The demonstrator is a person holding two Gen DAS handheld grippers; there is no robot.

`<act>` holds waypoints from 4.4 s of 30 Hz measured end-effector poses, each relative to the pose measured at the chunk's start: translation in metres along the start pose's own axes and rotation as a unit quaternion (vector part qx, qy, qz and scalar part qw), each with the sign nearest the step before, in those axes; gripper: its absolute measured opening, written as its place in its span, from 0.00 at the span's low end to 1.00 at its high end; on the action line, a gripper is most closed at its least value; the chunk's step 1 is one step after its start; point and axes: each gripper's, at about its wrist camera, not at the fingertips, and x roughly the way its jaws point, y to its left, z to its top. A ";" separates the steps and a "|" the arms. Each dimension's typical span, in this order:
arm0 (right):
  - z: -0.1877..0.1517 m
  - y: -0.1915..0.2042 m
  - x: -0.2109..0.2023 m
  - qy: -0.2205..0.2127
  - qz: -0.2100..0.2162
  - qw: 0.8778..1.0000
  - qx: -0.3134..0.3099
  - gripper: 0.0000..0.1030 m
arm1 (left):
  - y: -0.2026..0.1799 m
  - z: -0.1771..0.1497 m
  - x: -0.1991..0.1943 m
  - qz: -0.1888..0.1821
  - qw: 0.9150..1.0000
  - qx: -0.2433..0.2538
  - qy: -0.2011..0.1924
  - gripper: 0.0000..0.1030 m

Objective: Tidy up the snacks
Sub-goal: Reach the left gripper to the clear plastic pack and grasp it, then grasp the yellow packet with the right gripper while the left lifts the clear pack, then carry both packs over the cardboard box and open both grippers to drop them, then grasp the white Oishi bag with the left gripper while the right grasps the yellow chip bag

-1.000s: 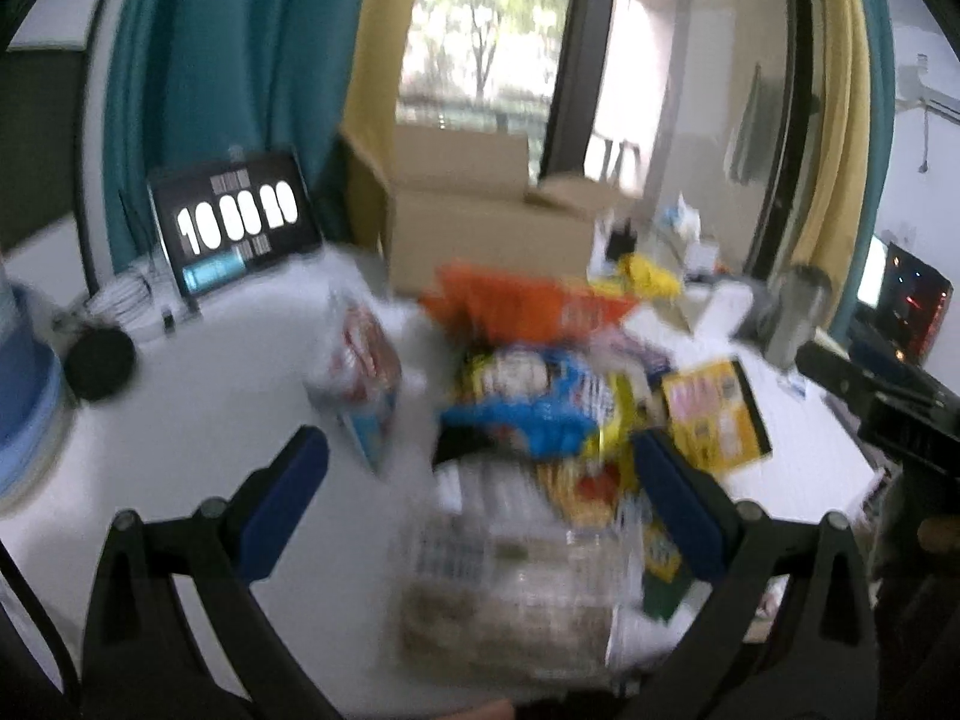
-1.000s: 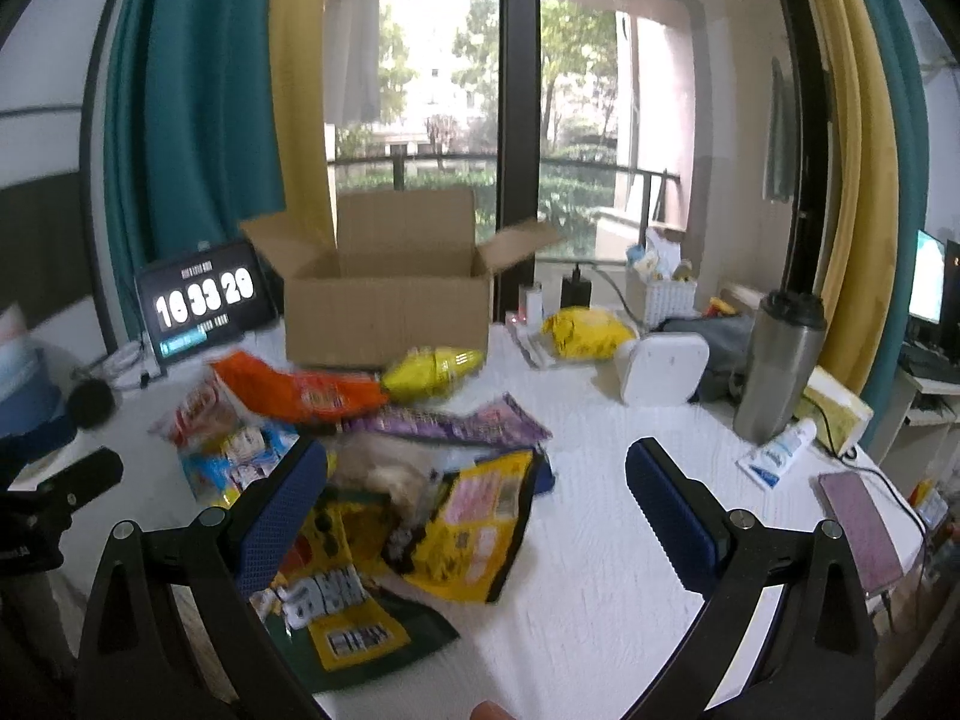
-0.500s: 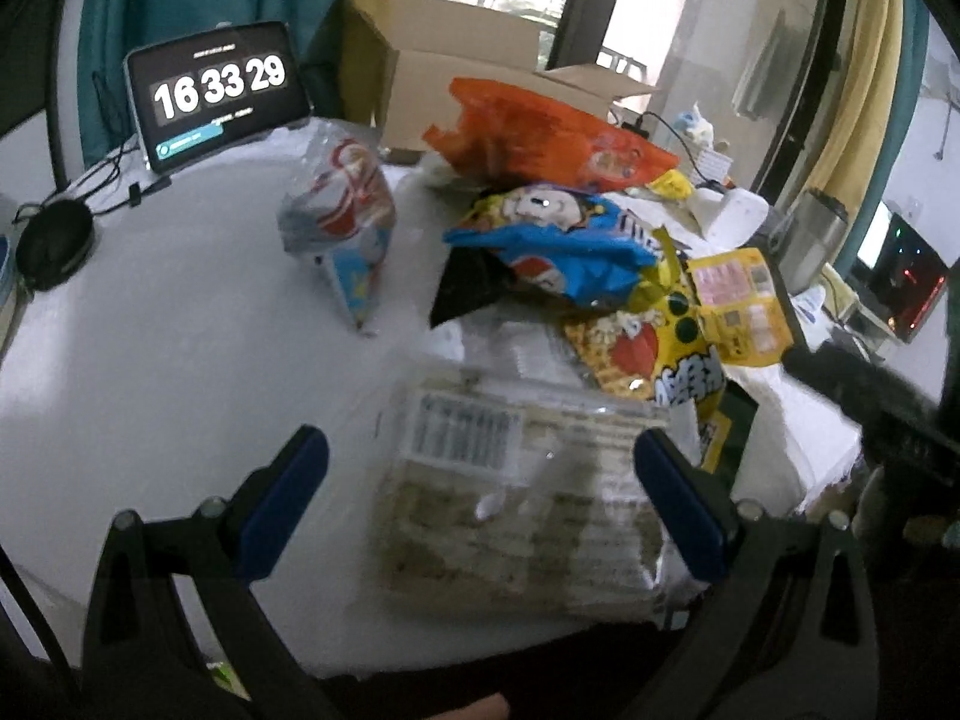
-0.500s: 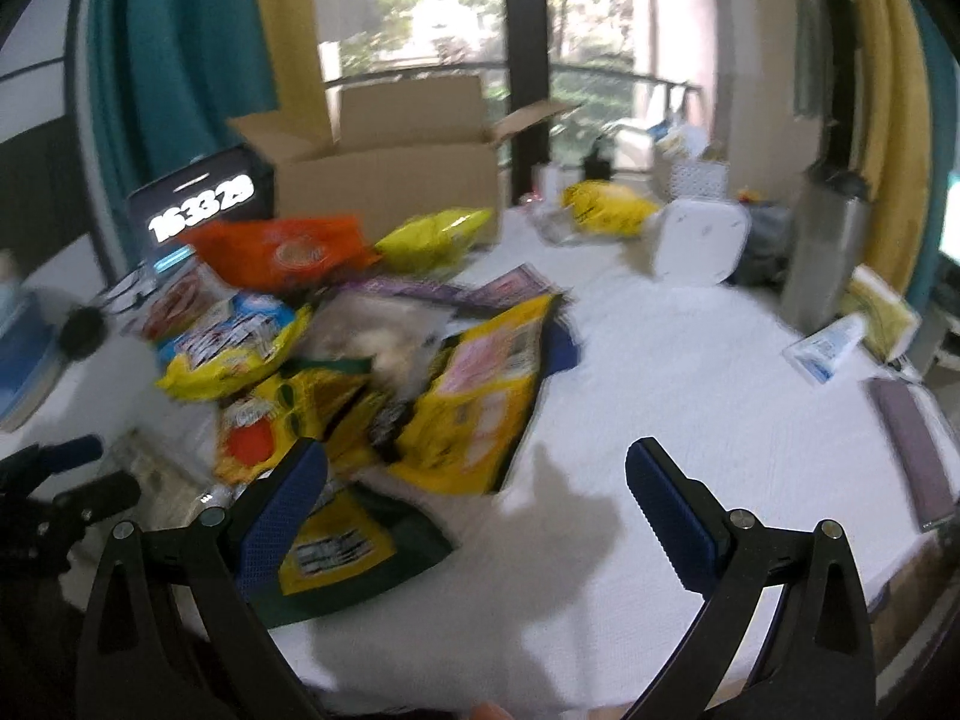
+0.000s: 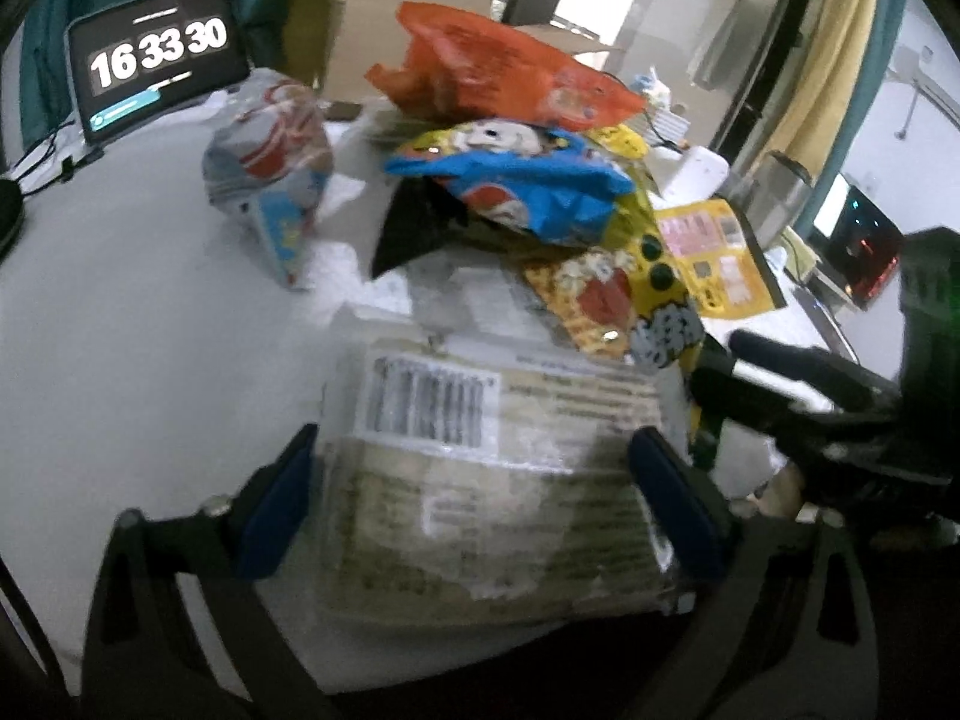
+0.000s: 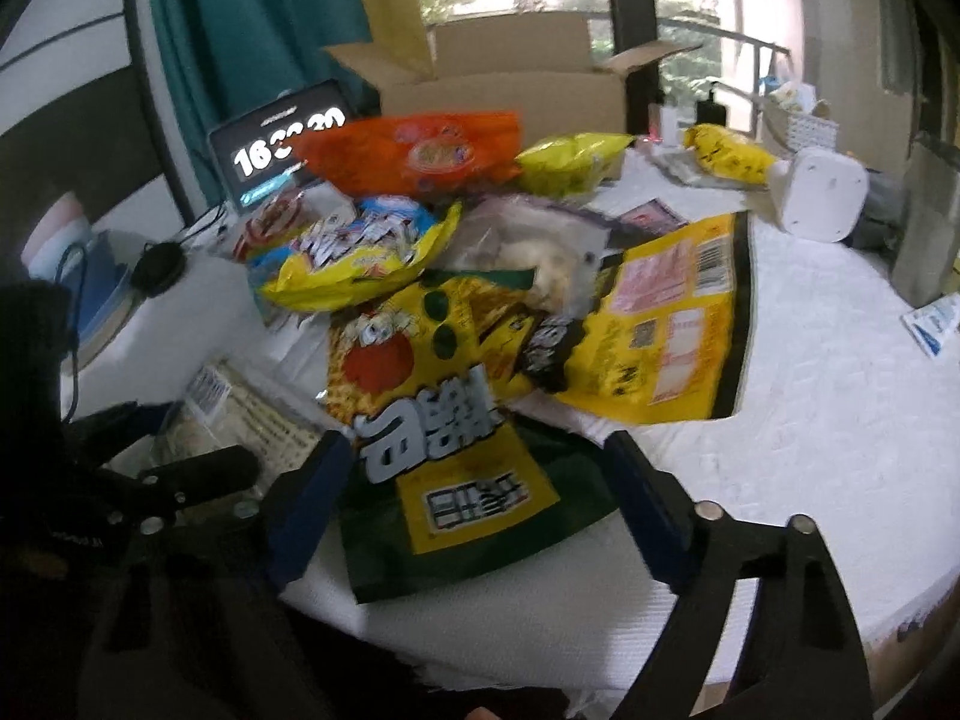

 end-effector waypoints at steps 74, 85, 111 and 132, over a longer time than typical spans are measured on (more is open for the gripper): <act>0.175 -0.084 -0.032 -0.160 -0.132 0.978 0.008 0.08 | 0.039 0.218 -0.102 0.027 0.963 0.053 -0.262 0.21; 0.248 -0.092 0.006 -0.198 -0.110 0.974 -0.027 0.08 | 0.042 0.286 -0.057 0.063 0.952 0.088 -0.287 0.21; 0.353 -0.109 0.136 -0.154 -0.105 0.982 -0.019 0.57 | 0.096 0.360 0.059 0.083 0.974 0.043 -0.207 0.73; 0.242 -0.078 0.048 -0.134 -0.075 0.988 0.034 0.68 | 0.078 0.246 -0.020 0.077 0.984 0.021 -0.161 0.83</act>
